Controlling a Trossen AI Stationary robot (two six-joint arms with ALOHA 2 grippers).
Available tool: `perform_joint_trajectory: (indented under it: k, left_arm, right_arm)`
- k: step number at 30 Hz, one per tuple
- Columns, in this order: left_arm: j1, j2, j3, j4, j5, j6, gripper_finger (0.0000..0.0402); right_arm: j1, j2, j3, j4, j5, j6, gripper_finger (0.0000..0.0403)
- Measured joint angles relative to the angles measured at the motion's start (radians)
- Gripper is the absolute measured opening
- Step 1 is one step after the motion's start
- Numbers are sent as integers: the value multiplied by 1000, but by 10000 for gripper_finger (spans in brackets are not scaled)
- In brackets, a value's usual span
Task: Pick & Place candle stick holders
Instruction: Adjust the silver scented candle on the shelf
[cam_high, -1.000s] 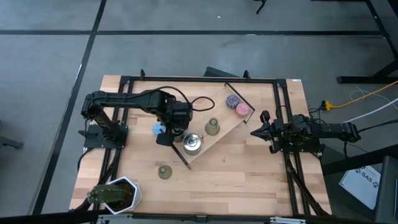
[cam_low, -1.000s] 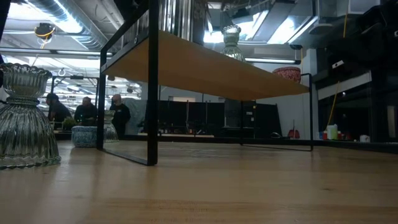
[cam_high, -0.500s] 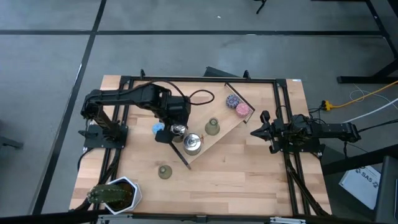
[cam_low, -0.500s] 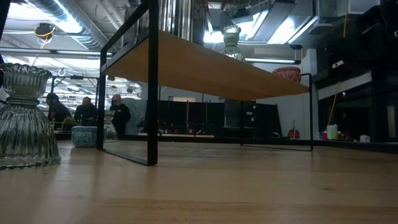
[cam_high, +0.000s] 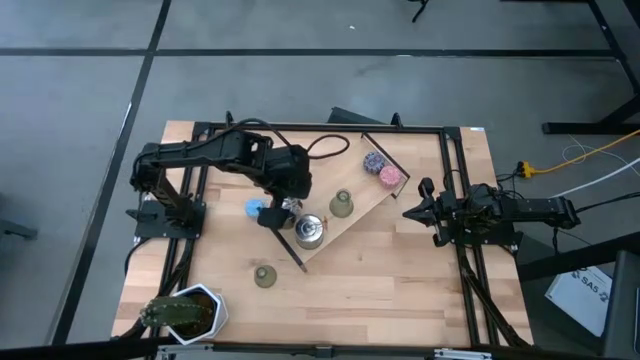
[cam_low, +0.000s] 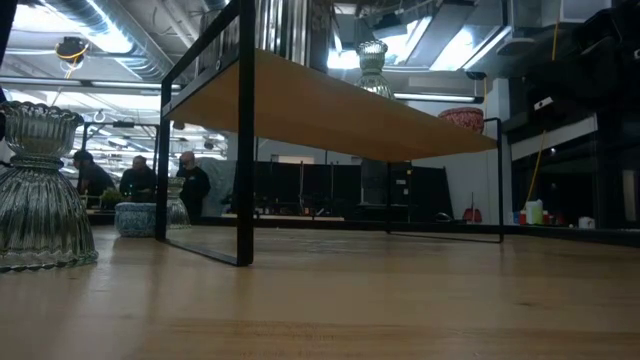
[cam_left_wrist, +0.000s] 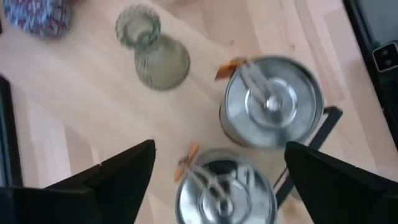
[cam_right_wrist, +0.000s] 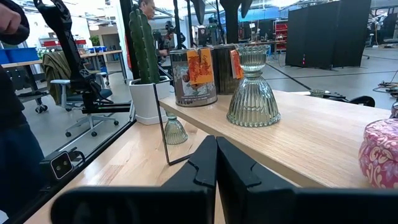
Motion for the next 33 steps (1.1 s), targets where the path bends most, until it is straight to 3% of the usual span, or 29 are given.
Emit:
perform_joint_trajectory:
  k: [33]
  left_arm:
    - [-62, 103, -4, 81, 32, -19, 119]
  right_arm:
    - [0, 0, 0, 0, 0, 0, 10]
